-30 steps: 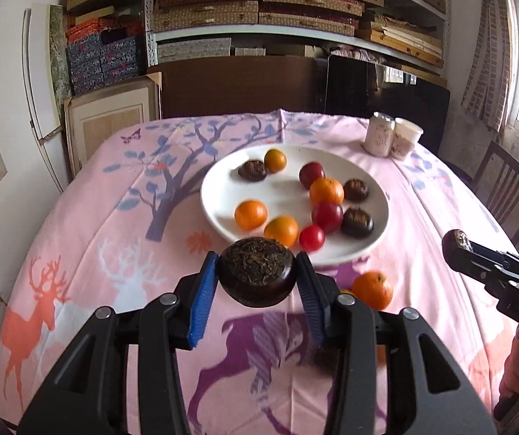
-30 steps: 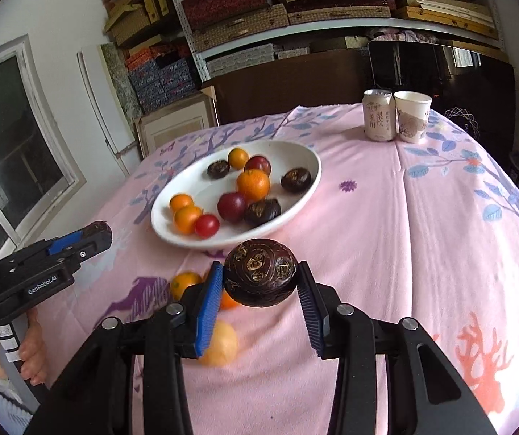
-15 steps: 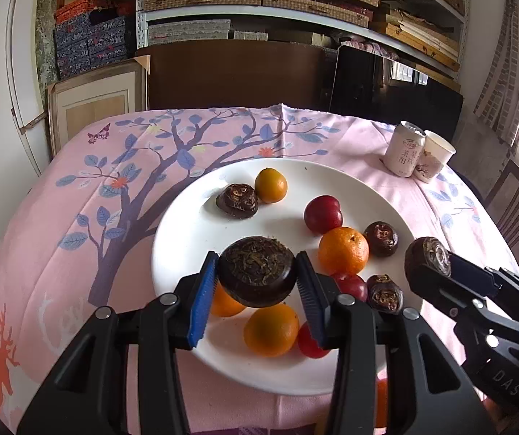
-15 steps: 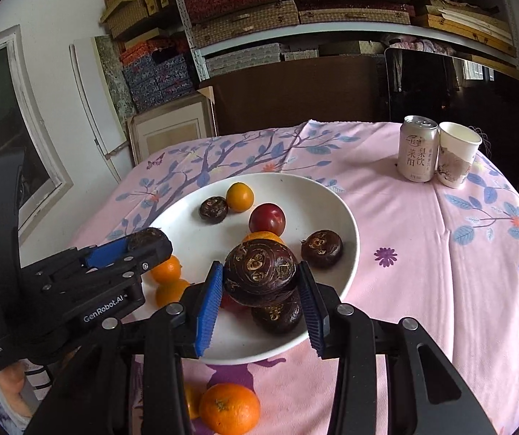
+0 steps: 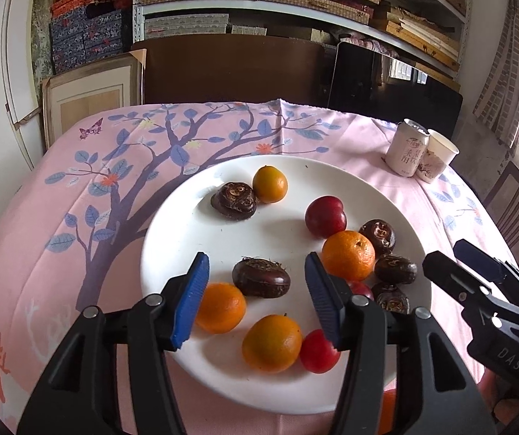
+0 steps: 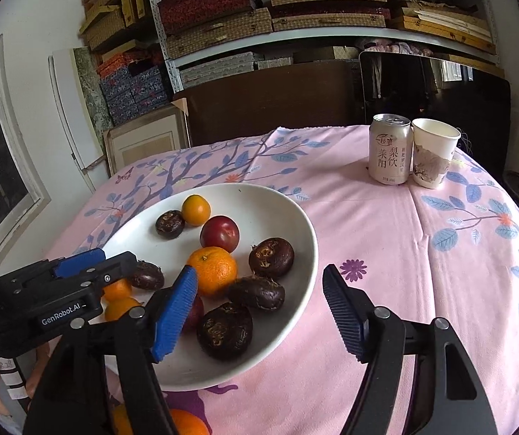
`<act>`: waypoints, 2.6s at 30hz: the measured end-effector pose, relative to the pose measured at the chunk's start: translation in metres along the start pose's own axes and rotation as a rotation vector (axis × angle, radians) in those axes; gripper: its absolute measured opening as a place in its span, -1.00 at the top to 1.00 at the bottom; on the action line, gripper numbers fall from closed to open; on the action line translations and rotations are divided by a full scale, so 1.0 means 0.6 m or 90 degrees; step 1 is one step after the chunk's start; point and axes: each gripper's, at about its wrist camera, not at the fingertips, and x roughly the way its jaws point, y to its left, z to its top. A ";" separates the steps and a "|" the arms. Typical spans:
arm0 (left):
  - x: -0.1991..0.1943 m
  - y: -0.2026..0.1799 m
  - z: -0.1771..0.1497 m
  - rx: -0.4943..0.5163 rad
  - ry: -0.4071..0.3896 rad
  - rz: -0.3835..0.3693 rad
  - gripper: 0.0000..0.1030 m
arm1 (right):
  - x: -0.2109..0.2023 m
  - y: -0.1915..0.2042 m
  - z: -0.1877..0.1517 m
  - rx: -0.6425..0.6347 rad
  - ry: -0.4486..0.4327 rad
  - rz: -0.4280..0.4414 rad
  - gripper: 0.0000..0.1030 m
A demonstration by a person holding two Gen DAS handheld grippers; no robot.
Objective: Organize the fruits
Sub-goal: 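Carry both dark brown fruits onto the plate and open both grippers, then grasp a dark brown fruit with the left gripper while the right grasps the pale pear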
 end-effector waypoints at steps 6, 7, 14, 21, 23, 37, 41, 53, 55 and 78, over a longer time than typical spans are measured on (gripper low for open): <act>-0.060 0.012 -0.029 -0.003 -0.041 0.038 -0.25 | -0.032 -0.014 -0.020 0.027 -0.003 0.007 -0.41; -0.070 0.014 -0.038 -0.008 -0.046 0.042 -0.27 | -0.039 -0.017 -0.024 0.032 -0.005 0.010 -0.41; -0.128 0.031 -0.126 -0.022 -0.057 0.114 -0.37 | -0.100 -0.031 -0.075 0.058 -0.013 0.024 -0.42; -0.185 0.028 -0.170 -0.036 -0.090 0.134 -0.66 | -0.148 -0.022 -0.116 0.043 -0.014 0.039 -0.51; -0.197 0.023 -0.178 -0.030 -0.097 0.126 -0.67 | -0.153 -0.014 -0.121 0.029 -0.010 0.044 -0.52; -0.199 -0.016 -0.196 0.033 -0.094 0.070 -0.72 | -0.147 0.059 -0.165 -0.097 0.044 0.040 -0.57; -0.201 -0.018 -0.197 0.034 -0.100 0.068 -0.78 | -0.145 0.056 -0.166 -0.092 0.050 0.035 -0.57; -0.192 -0.020 -0.198 0.043 -0.089 0.085 -0.85 | -0.145 0.059 -0.180 -0.101 0.068 0.040 -0.57; -0.192 -0.020 -0.198 0.043 -0.088 0.085 -0.85 | -0.145 0.060 -0.182 -0.103 0.072 0.041 -0.57; -0.168 0.022 -0.196 -0.026 -0.022 0.107 -0.90 | -0.113 0.087 -0.212 -0.151 0.175 0.077 -0.04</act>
